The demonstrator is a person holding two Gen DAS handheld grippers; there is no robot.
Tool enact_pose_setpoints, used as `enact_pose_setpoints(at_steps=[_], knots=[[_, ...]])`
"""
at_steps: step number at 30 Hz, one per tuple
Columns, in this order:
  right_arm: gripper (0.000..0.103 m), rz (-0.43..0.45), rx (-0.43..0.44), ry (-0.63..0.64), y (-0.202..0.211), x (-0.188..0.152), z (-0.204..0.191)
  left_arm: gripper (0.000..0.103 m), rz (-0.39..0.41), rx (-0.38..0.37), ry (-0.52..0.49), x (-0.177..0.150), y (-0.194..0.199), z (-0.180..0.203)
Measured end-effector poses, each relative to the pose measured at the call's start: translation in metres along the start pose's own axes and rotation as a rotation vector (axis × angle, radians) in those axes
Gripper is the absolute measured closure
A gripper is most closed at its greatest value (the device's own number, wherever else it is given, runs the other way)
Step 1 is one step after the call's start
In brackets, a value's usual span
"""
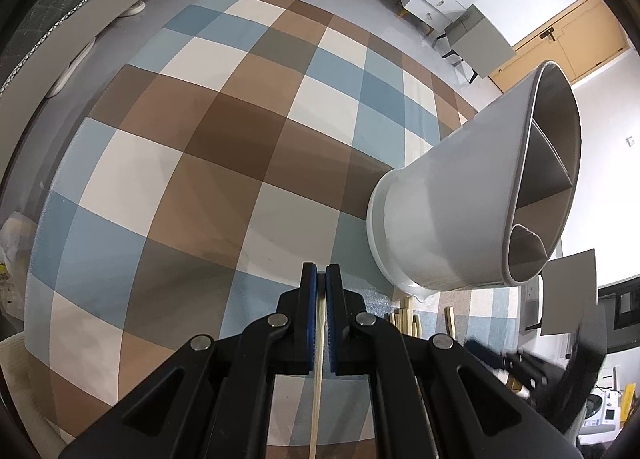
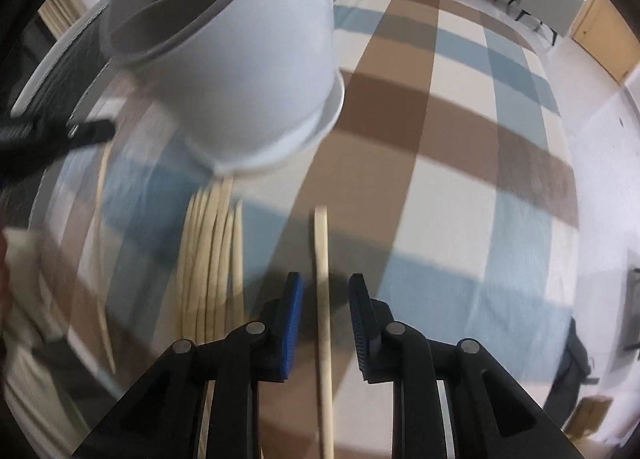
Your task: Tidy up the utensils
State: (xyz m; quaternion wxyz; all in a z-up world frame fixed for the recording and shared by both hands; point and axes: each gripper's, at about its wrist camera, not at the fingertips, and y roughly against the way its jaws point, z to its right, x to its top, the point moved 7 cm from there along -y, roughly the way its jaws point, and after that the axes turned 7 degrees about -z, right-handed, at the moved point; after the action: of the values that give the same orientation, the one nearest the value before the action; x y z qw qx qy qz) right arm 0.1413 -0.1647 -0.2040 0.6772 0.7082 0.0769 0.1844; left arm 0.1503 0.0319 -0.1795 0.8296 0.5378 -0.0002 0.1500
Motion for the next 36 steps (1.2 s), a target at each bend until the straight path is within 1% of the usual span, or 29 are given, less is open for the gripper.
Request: enact_pose_setpoints(at_steps=[3, 6, 8, 11, 13, 15, 18, 22, 25, 26, 29, 31, 36], knots=[[0.08, 0.027, -0.024, 0.013, -0.004, 0.018, -0.002, 0.103, -0.003, -0.006, 0.003, 0.001, 0.0, 0.0], [0.082, 0.05, -0.051, 0.012, -0.004, 0.026, -0.004, 0.103, -0.004, -0.009, -0.005, 0.002, -0.001, 0.002], [0.098, 0.071, -0.052, 0.001, -0.001, 0.022, -0.006, 0.103, -0.003, -0.011, -0.014, 0.002, -0.001, 0.005], [0.097, 0.1, -0.028, -0.032, 0.002, 0.021, -0.004, 0.103, 0.001, -0.017, -0.025, 0.002, 0.002, 0.009], [0.098, 0.149, -0.012, -0.07, 0.012, 0.019, 0.004, 0.103, 0.012, -0.015, -0.041, -0.001, 0.007, 0.013], [0.097, 0.218, 0.019, -0.121, 0.033, 0.015, 0.009, 0.103, 0.037, -0.021, -0.06, -0.003, 0.017, 0.018], [0.097, 0.348, 0.053, -0.188, 0.074, 0.004, 0.015, 0.103, 0.092, -0.036, -0.097, -0.008, 0.038, 0.028], [0.097, 0.496, 0.104, -0.271, 0.119, -0.008, 0.019, 0.103, 0.203, -0.065, -0.129, -0.016, 0.072, 0.043], [0.097, 0.553, 0.147, -0.316, 0.133, -0.012, 0.021, 0.103, 0.288, -0.074, -0.165, -0.021, 0.095, 0.055], [0.097, 0.565, 0.156, -0.323, 0.136, -0.013, 0.023, 0.103, 0.308, -0.077, -0.177, -0.023, 0.102, 0.06], [0.097, 0.642, 0.19, -0.347, 0.152, -0.015, 0.023, 0.103, 0.343, -0.072, -0.204, -0.024, 0.115, 0.068], [0.097, 0.708, 0.202, -0.345, 0.171, -0.015, 0.018, 0.103, 0.357, -0.064, -0.226, -0.023, 0.123, 0.074], [0.097, 0.825, 0.186, -0.311, 0.207, -0.008, 0.008, 0.103, 0.383, -0.053, -0.282, -0.019, 0.14, 0.092]])
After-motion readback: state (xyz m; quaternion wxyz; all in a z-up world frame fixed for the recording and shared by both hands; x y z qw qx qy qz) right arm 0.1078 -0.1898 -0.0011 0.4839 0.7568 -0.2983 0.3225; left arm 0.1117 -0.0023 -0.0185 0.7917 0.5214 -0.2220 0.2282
